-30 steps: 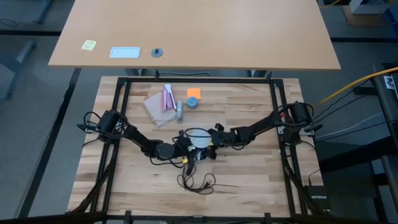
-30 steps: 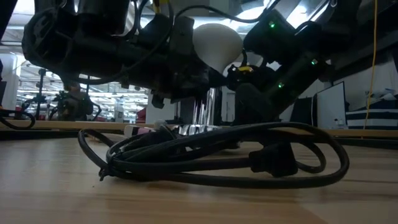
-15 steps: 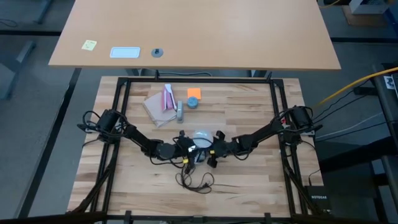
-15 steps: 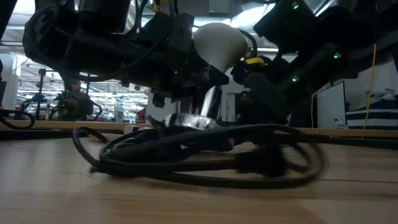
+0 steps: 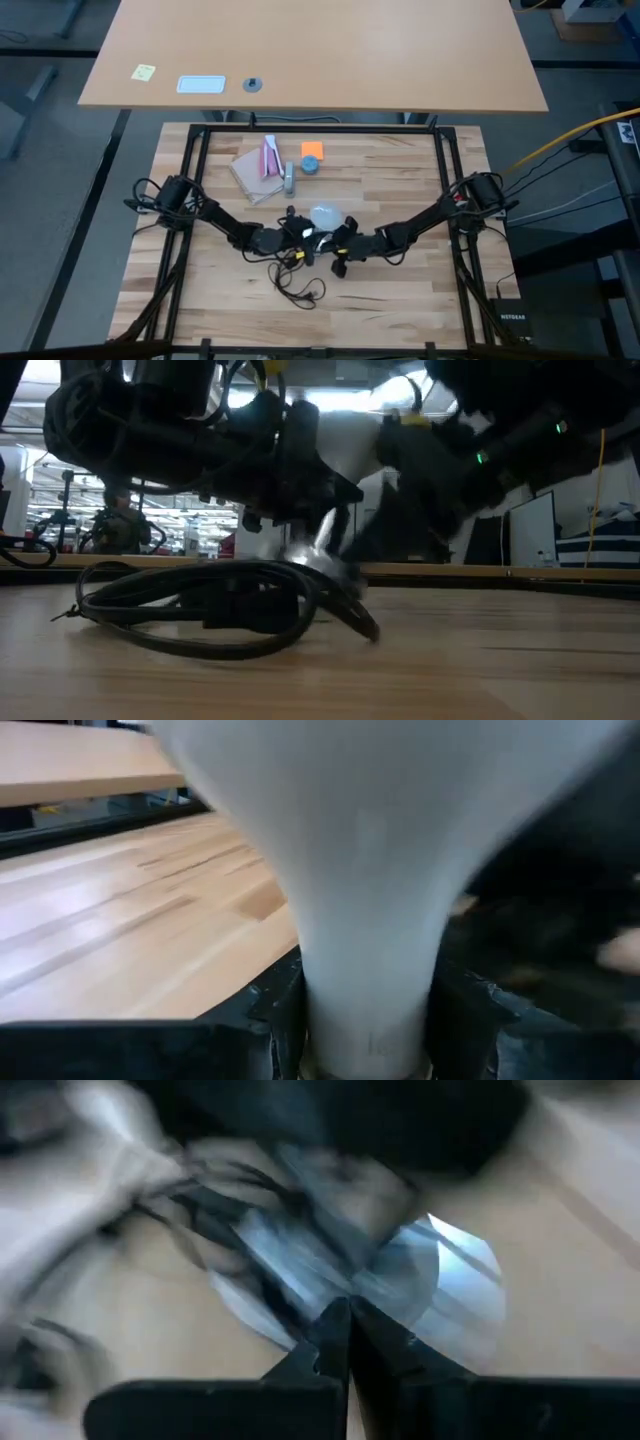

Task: Screw lightbulb
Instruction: Remove the white lightbulb from the silver lamp

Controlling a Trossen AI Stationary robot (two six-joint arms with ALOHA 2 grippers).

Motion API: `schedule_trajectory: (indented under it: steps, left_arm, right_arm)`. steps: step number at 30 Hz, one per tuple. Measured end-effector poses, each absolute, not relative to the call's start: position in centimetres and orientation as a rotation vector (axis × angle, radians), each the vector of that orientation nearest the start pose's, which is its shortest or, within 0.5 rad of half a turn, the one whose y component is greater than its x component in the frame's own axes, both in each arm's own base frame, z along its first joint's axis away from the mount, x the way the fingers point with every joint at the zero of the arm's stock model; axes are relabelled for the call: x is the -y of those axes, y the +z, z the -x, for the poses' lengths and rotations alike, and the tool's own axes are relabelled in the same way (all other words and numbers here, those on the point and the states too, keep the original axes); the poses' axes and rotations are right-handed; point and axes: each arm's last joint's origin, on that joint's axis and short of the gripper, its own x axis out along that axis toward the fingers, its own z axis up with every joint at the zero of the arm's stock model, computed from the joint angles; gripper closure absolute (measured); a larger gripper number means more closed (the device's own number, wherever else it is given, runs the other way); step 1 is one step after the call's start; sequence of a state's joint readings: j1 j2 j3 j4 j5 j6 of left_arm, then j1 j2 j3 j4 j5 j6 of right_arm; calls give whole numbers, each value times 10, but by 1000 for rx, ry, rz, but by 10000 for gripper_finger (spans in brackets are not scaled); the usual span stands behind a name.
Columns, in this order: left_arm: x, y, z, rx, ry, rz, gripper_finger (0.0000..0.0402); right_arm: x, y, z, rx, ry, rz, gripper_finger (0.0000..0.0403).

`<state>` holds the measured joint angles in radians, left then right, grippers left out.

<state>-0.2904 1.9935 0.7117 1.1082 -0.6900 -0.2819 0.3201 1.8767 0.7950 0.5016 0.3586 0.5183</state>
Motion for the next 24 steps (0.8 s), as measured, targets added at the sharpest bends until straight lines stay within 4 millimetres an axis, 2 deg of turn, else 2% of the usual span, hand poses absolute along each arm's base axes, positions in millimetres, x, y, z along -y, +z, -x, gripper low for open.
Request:
schedule_trajectory:
  steps: [6, 12, 18, 24]
  left_arm:
    - [77, 109, -336, -108, 435, 185, 253]
    - [73, 109, -337, -104, 442, 192, 254]
    - [70, 108, -337, -122, 432, 160, 254]
    - [67, 109, -340, -142, 386, 101, 254]
  right_arm:
    - [-110, 120, -332, -481, -144, -289, 394]
    - [-116, 119, -328, -478, -209, -247, 394]
    - [-104, 113, -326, -502, -344, -188, 394]
    - [-89, 108, -326, -557, -407, -163, 394]
